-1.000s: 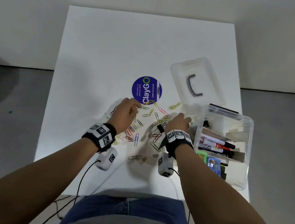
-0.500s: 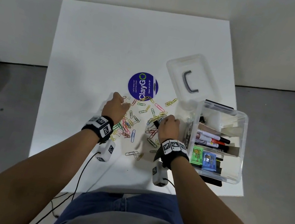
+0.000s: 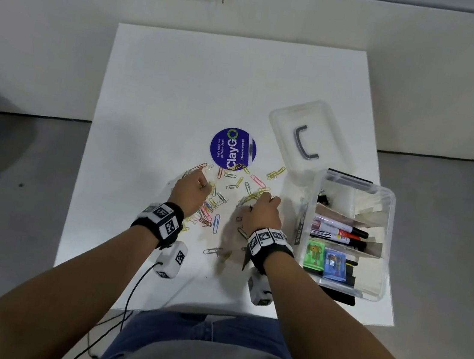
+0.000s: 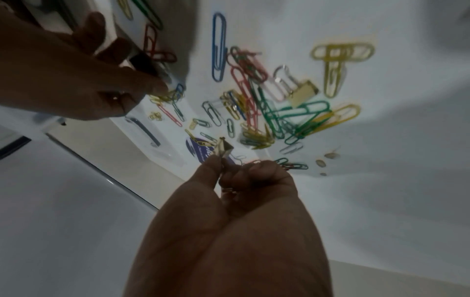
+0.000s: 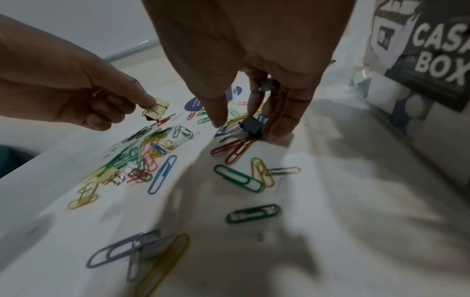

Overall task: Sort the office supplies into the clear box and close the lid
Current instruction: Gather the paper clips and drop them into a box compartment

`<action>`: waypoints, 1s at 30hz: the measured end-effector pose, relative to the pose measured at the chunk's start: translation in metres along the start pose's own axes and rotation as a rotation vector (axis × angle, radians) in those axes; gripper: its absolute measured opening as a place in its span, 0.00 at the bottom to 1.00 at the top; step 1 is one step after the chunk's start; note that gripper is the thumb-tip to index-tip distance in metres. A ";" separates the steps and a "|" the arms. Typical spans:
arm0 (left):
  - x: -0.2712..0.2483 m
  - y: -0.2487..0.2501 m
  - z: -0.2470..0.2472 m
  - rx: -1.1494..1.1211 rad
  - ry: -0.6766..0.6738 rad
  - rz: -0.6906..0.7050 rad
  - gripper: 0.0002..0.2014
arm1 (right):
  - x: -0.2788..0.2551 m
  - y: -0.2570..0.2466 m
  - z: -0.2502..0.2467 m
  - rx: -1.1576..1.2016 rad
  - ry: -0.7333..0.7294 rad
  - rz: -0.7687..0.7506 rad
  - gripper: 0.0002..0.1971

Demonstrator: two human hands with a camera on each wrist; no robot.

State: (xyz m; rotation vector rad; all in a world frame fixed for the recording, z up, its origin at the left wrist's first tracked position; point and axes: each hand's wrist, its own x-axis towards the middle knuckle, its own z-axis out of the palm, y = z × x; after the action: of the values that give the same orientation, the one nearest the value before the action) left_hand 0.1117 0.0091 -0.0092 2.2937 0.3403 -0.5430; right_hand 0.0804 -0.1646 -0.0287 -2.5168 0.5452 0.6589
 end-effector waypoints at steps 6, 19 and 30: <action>-0.021 0.013 0.021 -0.007 -0.066 0.004 0.06 | 0.003 -0.008 -0.002 0.015 -0.045 0.007 0.22; -0.059 0.103 0.020 -0.161 -0.071 0.257 0.09 | -0.029 0.021 -0.110 0.465 0.143 -0.174 0.07; -0.056 0.222 0.098 0.067 -0.293 0.397 0.14 | 0.003 0.093 -0.186 0.266 0.009 0.005 0.17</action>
State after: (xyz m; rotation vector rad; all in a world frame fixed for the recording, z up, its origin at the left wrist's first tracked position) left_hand 0.1228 -0.2194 0.0904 2.2223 -0.2739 -0.6771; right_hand 0.1022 -0.3396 0.0808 -2.2710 0.6007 0.5391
